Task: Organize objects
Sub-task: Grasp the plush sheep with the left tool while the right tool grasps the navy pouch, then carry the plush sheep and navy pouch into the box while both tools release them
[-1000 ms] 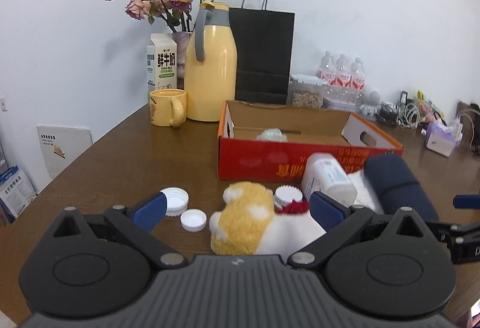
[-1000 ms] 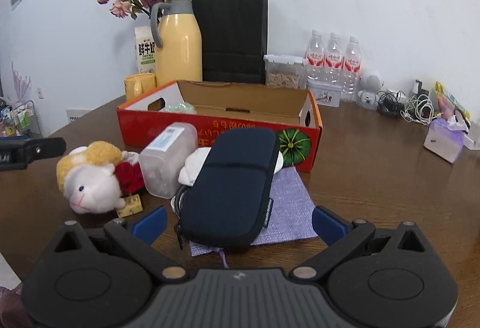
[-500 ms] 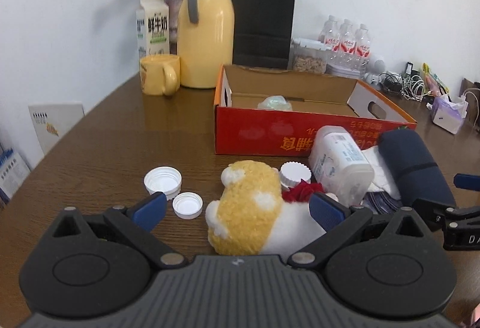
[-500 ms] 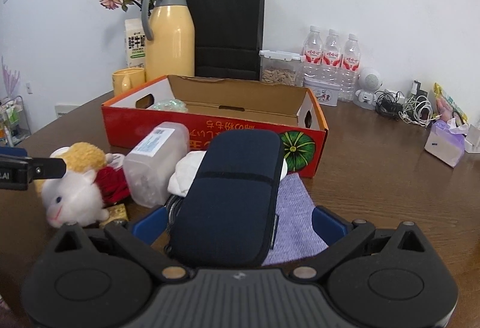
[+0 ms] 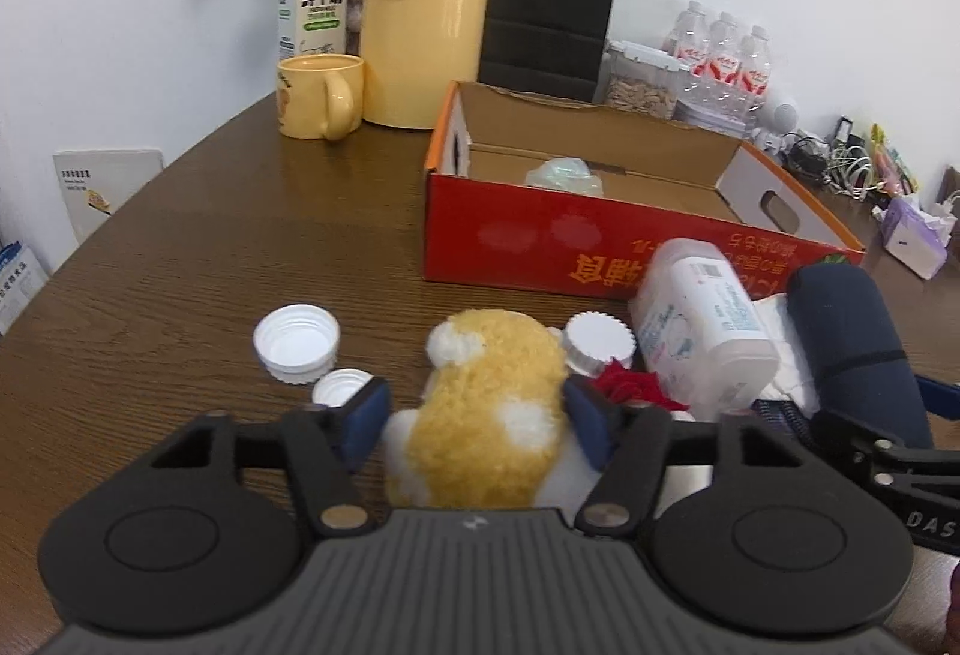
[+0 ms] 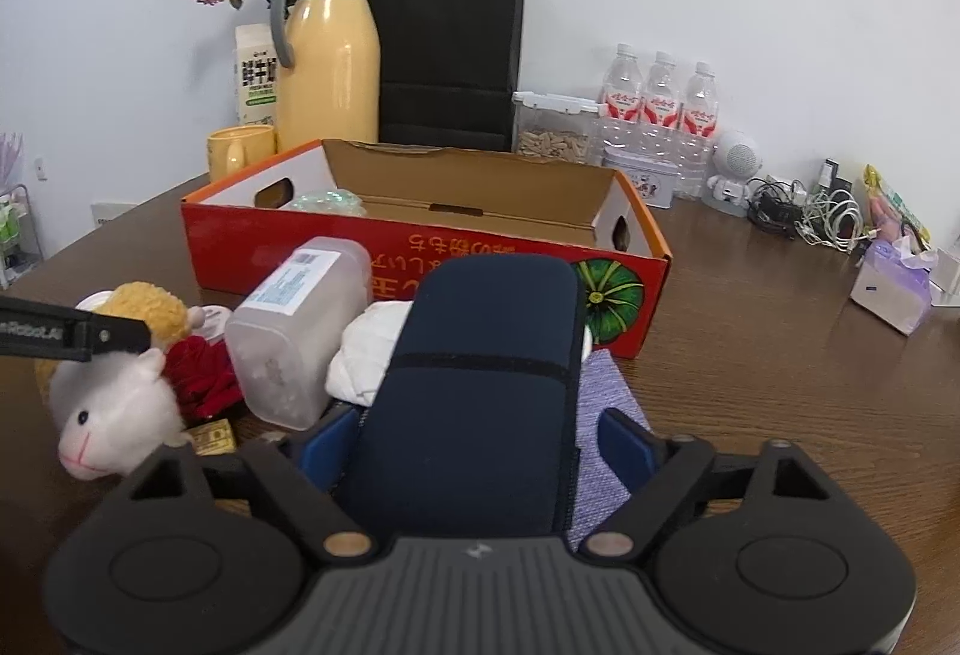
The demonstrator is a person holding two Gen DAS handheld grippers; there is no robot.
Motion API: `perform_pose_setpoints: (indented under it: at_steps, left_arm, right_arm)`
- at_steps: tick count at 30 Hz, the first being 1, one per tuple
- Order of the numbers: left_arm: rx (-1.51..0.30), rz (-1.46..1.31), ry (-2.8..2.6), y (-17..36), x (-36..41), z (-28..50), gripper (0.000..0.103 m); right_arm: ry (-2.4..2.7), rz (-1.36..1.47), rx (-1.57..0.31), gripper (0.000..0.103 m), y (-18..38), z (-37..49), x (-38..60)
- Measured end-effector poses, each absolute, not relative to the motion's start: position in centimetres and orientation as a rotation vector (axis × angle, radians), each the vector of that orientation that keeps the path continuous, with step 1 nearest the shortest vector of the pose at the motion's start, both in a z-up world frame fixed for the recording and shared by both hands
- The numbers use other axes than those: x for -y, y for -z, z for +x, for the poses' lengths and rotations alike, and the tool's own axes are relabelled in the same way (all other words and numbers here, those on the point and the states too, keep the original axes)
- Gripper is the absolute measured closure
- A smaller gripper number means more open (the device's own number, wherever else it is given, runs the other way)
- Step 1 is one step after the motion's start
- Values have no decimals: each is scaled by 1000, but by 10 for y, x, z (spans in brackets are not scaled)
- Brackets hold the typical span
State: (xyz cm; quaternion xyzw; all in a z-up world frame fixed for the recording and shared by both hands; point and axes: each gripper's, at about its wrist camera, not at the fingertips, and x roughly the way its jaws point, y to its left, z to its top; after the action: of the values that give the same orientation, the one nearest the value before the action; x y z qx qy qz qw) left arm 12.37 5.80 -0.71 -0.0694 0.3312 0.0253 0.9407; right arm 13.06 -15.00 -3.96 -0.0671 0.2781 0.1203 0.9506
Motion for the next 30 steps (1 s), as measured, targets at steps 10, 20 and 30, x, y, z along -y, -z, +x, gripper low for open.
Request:
perform_pose_setpoints:
  at_steps: [10,20,30]
  left_arm:
    - [-663,-155,-42,5,-56,119,52]
    - [-596,-171,-33,-10,-57,107,55]
    - [-496,-182,-25,-40,-58,104,56]
  right_arm:
    - [-287,-116,-547,38,37,123,153]
    - [-309,-74,-512,41,29,114,163]
    - [-345,-43,-449,42,11,113,169]
